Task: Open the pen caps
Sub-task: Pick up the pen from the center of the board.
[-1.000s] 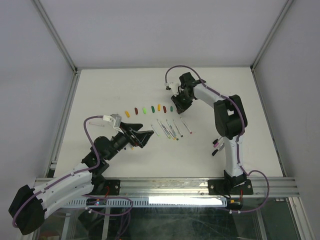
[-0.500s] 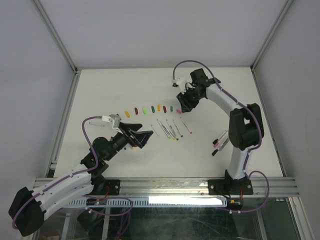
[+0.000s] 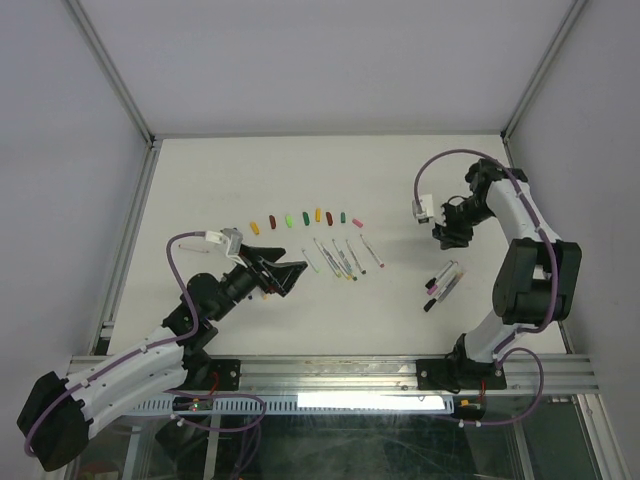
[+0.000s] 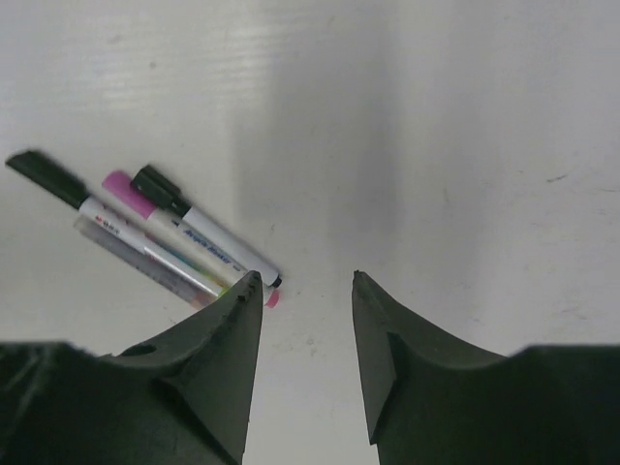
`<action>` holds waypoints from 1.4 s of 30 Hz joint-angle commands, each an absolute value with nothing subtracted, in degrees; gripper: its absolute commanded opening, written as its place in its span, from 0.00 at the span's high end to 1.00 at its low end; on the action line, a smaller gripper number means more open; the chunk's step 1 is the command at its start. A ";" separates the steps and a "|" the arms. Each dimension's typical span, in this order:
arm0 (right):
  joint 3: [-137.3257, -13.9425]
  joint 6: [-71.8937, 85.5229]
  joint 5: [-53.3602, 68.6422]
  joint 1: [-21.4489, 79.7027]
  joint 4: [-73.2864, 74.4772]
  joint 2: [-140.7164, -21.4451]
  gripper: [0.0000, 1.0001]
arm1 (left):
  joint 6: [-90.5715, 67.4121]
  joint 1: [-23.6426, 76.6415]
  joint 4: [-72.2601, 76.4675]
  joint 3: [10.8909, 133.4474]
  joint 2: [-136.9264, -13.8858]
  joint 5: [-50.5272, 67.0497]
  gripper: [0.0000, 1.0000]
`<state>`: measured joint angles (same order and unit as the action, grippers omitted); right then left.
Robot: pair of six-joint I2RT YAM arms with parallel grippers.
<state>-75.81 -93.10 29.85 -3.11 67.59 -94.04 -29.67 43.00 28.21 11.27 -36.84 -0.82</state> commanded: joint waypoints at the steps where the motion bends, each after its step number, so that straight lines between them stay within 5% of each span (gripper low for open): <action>1: -71.79 -116.54 22.20 -3.34 70.61 -93.79 0.56 | -30.65 42.43 31.31 11.41 -37.91 1.05 0.01; 42: -59.59 -121.02 23.65 -0.68 64.62 -93.39 0.64 | -31.09 42.37 32.07 10.64 -38.60 1.33 0.01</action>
<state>-59.94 -118.45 23.14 -1.13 62.94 -95.31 -30.57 43.00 28.95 10.74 -39.35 0.45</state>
